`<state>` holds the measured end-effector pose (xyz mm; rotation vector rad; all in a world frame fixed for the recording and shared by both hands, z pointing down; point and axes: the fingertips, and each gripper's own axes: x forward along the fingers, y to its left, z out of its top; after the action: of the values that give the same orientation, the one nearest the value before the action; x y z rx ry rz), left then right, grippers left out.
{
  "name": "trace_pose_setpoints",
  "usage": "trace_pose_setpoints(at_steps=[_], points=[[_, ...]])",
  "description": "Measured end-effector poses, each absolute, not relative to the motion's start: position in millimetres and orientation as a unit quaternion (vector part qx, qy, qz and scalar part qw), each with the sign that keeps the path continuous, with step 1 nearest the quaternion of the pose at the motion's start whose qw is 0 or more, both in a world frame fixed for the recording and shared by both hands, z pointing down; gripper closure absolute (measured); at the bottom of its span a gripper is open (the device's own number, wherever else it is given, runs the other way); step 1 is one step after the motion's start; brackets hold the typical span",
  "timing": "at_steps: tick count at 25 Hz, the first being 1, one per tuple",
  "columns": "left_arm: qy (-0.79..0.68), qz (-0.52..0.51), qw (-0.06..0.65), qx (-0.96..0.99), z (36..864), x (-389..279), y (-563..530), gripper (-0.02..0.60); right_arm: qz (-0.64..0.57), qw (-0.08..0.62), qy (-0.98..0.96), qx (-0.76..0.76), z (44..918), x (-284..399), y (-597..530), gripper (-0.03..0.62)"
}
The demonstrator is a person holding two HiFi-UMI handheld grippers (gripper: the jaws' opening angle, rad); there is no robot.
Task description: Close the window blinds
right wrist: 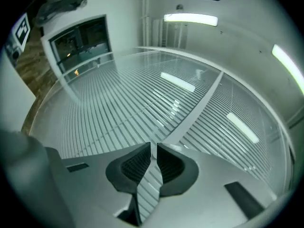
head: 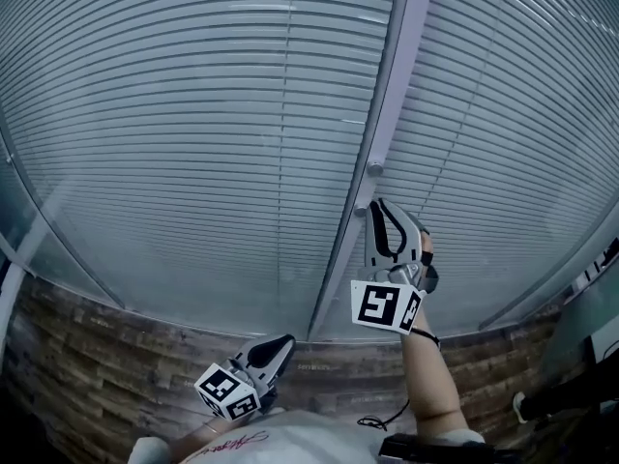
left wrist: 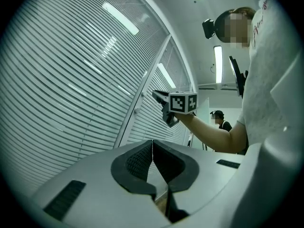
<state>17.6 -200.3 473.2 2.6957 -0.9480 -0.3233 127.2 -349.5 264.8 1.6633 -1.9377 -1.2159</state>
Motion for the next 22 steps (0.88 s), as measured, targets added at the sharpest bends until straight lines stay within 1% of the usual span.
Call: trace_pose_setpoints(at_steps=[3,5,12,18,22], points=[[-0.328,-0.111,0.13,0.929,469,19,-201,0.563,-0.389,0.112,-0.707,0.58,277,119,-325,0.549],[-0.323,-0.112,0.123,0.932,470,20,-200,0.563,-0.377,0.097,-0.72,0.575,289,115,-311,0.557],[-0.323,-0.108,0.121,0.932,469,24,-201,0.563,-0.285,0.114,-0.775,0.552,362,111,-293,0.569],[-0.313,-0.11,0.113,0.937,470,30,-202,0.563,-0.198,0.102,-0.824,0.521,418,102,-263,0.571],[-0.306,-0.104,0.108,0.94,467,35,-199,0.563,-0.146,0.088,-0.847,0.504,436,95,-247,0.571]])
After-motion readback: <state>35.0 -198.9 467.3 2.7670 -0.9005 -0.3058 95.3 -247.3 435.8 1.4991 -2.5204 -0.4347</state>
